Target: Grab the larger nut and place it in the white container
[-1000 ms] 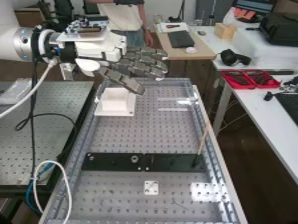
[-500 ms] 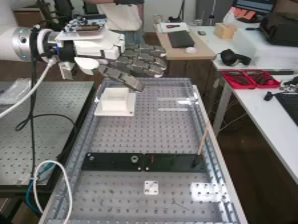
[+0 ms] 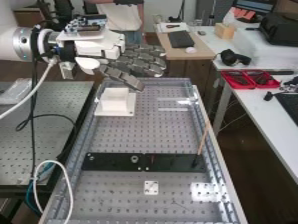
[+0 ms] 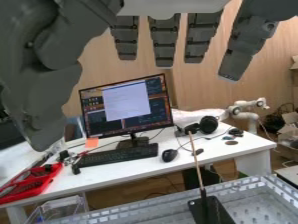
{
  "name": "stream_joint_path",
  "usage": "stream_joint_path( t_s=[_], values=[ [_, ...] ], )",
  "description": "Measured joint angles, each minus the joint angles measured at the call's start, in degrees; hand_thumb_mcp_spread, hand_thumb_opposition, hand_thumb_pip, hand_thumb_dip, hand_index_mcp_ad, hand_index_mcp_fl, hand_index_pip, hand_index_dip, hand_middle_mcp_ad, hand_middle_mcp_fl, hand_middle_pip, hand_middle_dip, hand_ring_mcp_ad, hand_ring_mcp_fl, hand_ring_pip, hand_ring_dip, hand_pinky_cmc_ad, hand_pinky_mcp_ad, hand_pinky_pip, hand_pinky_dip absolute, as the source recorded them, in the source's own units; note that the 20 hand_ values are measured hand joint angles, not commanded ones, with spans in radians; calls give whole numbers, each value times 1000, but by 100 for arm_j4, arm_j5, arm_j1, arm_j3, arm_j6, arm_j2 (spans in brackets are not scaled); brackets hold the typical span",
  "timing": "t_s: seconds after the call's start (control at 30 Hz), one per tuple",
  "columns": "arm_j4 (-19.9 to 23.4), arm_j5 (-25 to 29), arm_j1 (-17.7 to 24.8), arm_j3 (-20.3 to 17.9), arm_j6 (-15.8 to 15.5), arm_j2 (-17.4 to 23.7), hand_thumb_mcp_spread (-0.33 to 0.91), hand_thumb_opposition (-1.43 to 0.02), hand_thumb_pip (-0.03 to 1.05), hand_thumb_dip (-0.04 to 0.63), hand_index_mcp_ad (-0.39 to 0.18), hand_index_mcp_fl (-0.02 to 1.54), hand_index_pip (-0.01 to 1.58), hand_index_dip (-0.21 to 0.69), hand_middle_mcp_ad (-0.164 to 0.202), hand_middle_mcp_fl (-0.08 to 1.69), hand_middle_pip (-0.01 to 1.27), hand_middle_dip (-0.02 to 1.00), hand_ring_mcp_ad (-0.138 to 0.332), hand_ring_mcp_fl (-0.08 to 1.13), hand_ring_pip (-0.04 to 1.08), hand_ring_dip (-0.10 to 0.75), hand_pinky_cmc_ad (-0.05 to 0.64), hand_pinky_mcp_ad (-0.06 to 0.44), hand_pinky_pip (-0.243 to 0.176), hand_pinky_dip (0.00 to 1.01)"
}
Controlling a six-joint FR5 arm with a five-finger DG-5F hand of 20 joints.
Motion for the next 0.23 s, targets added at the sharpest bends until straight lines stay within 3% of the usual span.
stream_joint_path(
  t_s=[0.23],
  values=[
    [-53, -16, -11, 19, -12, -10, 220, -745, 522, 188, -87, 38, 103, 75, 101, 5, 138, 202, 143, 7, 84, 84, 368, 291, -105, 485]
  ],
)
